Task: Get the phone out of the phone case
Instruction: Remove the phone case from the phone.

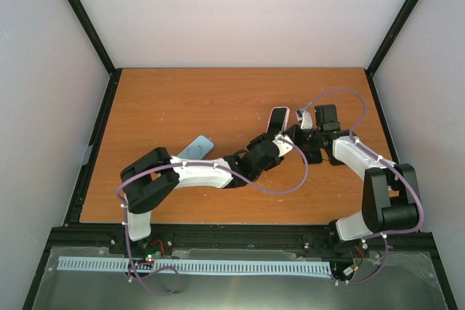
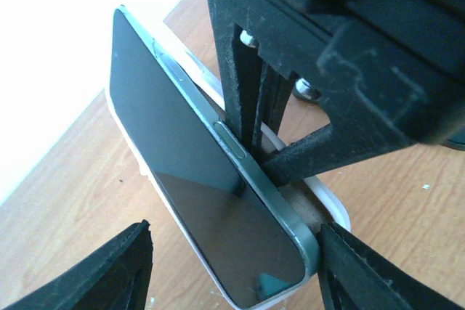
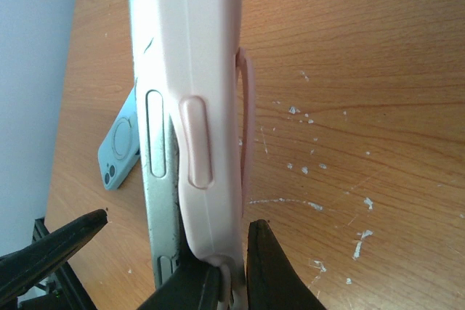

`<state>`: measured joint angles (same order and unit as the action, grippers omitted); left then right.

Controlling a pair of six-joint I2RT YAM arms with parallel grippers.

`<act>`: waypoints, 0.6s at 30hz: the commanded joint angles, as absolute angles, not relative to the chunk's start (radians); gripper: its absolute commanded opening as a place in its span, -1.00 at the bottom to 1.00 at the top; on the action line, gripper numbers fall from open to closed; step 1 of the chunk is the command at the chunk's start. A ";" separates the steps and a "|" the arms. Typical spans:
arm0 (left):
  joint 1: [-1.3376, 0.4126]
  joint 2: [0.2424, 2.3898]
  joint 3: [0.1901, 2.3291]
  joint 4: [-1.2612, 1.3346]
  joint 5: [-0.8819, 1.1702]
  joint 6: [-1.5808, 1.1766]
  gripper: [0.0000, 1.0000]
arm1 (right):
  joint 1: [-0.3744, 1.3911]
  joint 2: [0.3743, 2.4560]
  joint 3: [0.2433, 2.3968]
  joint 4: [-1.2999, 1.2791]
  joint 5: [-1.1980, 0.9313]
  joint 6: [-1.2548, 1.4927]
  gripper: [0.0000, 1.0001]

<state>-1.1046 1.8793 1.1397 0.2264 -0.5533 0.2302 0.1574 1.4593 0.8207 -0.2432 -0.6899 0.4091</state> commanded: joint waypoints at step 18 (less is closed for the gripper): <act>-1.132 2.048 0.942 1.159 -0.798 1.084 0.11 | 0.154 1.432 0.796 -0.155 -0.935 0.521 -0.94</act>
<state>-1.1423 1.9934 0.9642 0.9092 -0.7399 0.8417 0.1463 1.4597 0.8005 -0.1753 -0.7986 0.4999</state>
